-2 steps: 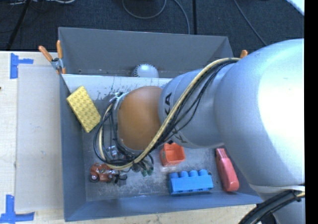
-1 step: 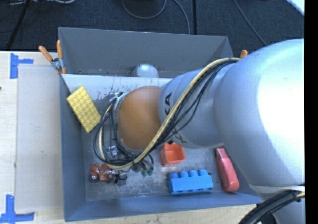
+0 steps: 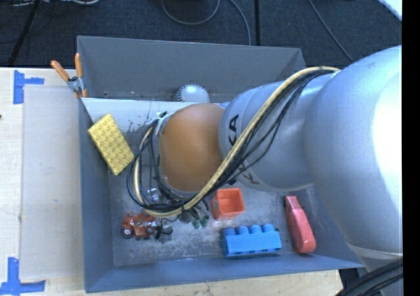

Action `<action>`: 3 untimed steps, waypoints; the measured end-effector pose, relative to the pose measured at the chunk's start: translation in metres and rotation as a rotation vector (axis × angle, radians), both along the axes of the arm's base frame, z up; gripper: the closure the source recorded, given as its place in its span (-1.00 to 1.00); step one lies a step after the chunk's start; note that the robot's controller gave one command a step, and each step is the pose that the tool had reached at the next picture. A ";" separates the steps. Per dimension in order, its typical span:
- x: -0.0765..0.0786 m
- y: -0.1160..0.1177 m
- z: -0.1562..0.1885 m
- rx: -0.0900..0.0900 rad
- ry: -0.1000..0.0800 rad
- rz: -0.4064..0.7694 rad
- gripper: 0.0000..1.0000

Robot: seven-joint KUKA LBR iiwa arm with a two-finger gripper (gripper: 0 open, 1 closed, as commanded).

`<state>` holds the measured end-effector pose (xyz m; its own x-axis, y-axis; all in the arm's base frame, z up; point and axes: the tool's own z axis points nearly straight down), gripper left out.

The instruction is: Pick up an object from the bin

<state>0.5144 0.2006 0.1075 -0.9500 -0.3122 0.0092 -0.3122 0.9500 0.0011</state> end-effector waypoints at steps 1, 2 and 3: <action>0.008 0.002 0.054 0.003 -0.006 0.037 1.00; 0.003 0.011 0.106 0.001 0.000 0.060 1.00; 0.002 0.015 0.159 0.002 -0.002 0.073 1.00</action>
Offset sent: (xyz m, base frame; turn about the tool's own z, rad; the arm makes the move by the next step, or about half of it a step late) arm -0.0018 0.0186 0.1391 -0.0797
